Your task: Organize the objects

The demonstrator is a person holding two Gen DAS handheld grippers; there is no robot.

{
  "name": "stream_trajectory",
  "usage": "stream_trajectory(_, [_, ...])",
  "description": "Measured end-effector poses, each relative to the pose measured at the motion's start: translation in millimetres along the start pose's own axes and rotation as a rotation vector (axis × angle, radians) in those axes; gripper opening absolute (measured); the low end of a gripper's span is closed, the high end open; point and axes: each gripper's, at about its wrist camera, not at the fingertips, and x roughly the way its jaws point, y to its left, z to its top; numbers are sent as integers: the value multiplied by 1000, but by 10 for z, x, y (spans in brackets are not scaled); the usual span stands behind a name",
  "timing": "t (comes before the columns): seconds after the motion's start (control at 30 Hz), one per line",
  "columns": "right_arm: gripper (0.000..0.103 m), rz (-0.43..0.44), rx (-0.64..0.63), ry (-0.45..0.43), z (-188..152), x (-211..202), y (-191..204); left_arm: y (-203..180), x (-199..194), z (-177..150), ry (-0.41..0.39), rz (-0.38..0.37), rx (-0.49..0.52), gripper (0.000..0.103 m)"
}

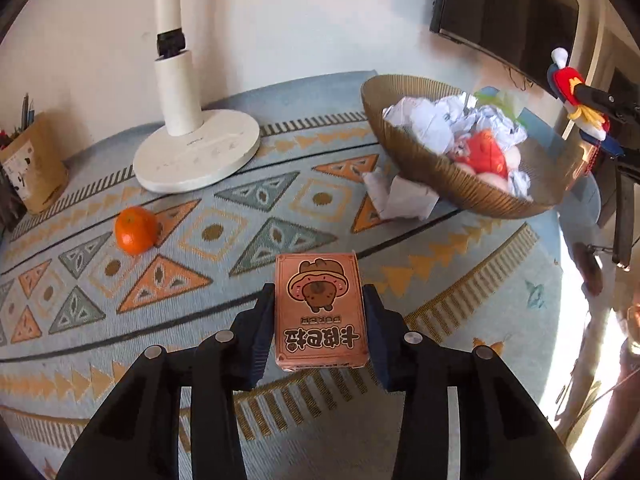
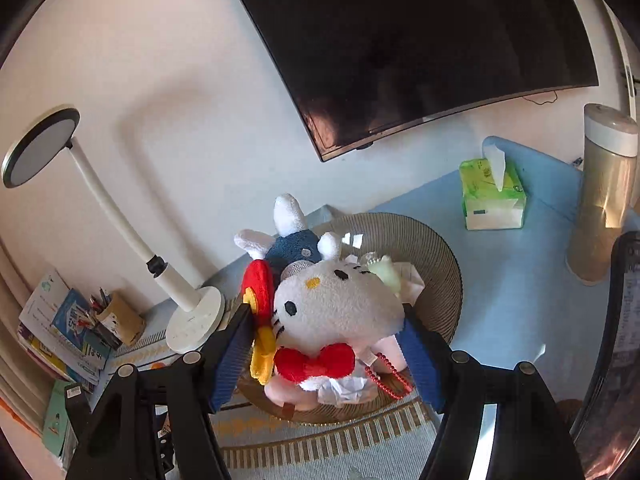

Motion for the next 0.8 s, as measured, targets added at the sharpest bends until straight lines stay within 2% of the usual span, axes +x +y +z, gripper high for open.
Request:
stream_trajectory(0.17, [70,-33,90,-6,387,338,-96,-368,0,894,-150,-121,27,38])
stream_trajectory(0.27, [70,-73,95,8,519,561,-113,-578,235,1301,-183,-170,46,38])
stream_trajectory(0.33, [76,-84,79,26,592,737,-118,-716,383,1472,-213,-171,66,40])
stream_trajectory(0.37, [78,-101,73,48,610,833,-127,-764,472,1537,-215,-169,77,44])
stream_trajectory(0.4, [79,-113,69,75,614,913,-147,-792,549,1576,-202,-181,81,59])
stream_trajectory(0.47, [79,-100,73,118,562,980,-199,-773,666,1599,-181,-186,66,83])
stream_trajectory(0.6, [79,-66,77,110,348,784,-235,-481,508,1429,-180,-210,5,83])
stream_trajectory(0.7, [79,8,35,109,138,560,-104,-160,191,1196,-196,-216,-53,84])
stream_trajectory(0.8, [79,94,-45,118,-112,287,180,148,-212,884,-239,-181,-78,88])
